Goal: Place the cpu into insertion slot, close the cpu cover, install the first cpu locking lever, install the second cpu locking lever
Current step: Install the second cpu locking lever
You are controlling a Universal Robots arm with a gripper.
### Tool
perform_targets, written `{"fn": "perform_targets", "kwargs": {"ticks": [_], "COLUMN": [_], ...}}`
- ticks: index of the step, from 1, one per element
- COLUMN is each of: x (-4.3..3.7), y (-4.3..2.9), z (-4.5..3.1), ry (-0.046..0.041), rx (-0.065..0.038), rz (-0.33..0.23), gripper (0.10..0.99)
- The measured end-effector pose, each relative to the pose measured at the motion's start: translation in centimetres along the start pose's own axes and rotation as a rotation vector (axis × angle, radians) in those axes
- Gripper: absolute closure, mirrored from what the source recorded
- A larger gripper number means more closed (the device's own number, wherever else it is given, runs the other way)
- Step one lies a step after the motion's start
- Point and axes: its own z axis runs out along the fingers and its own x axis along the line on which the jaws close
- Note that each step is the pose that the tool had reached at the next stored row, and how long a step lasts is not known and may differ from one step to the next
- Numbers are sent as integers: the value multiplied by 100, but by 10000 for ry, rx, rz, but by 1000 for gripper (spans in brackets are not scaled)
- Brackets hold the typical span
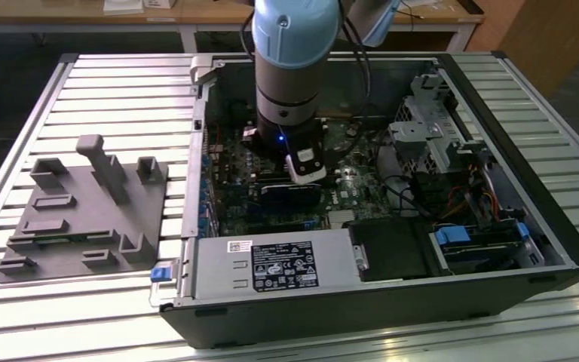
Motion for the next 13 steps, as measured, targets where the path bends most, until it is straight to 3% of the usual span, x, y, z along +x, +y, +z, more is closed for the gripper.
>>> {"fn": "perform_targets", "kwargs": {"ticks": [13], "x": [33], "y": [20], "z": [61], "ry": [9], "rx": [-30], "rz": [1], "gripper": [980]}}
